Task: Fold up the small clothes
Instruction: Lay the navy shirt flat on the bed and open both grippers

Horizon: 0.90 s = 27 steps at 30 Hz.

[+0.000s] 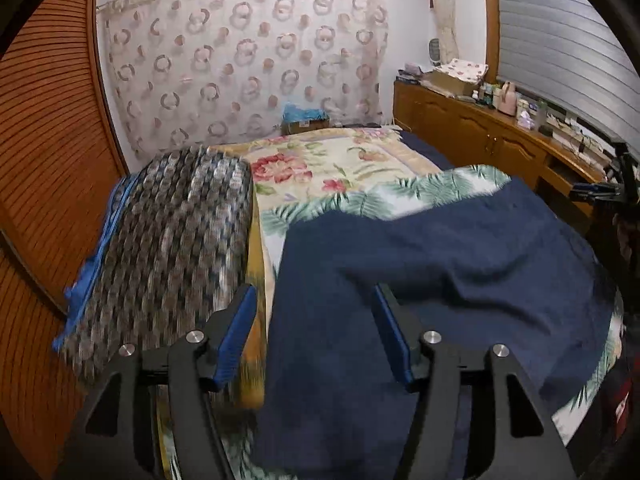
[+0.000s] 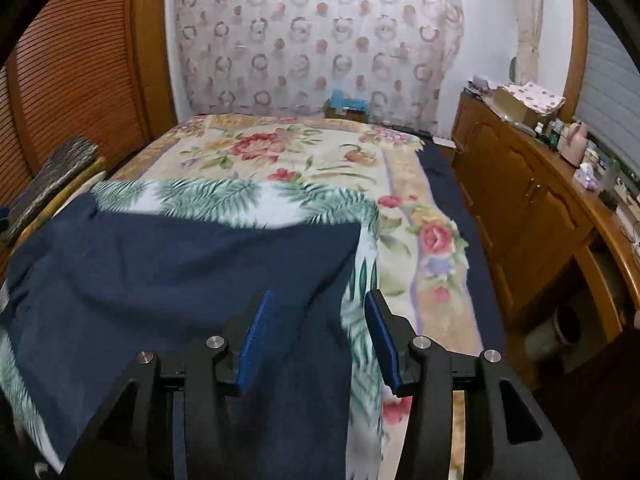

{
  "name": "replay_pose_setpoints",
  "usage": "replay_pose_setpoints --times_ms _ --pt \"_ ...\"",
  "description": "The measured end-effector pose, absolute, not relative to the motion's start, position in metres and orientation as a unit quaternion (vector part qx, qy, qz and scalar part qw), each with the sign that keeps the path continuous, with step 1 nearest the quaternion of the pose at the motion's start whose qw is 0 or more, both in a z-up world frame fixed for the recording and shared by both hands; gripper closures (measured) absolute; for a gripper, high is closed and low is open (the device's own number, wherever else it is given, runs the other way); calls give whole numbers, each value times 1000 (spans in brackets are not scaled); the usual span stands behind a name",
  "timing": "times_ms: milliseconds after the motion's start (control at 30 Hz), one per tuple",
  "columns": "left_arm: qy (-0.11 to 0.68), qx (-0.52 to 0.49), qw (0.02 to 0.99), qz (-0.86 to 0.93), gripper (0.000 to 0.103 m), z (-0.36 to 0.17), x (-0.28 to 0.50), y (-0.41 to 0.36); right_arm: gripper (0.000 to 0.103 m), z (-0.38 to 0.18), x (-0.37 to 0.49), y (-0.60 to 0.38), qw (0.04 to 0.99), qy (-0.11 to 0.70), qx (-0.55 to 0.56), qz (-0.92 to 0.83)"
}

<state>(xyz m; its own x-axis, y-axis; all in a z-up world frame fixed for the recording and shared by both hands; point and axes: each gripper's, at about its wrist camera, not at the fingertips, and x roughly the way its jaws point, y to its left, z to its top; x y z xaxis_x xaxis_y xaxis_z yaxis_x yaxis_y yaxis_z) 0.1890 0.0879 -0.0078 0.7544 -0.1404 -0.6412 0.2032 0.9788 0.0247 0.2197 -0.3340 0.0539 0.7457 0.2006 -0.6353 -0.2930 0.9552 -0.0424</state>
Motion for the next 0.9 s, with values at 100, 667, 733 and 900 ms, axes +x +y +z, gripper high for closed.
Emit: replay_pose_setpoints --times_ms 100,667,733,900 --pt "345 42 933 -94 42 -21 157 86 53 52 186 -347 930 331 -65 146" --pt "430 -6 901 -66 53 -87 95 92 53 17 114 -387 915 380 -58 119" --pt "428 -6 902 -62 53 -87 96 91 53 21 112 -387 917 376 -48 121" --pt "424 -9 904 -62 88 -87 99 93 53 17 103 -385 922 366 -50 118"
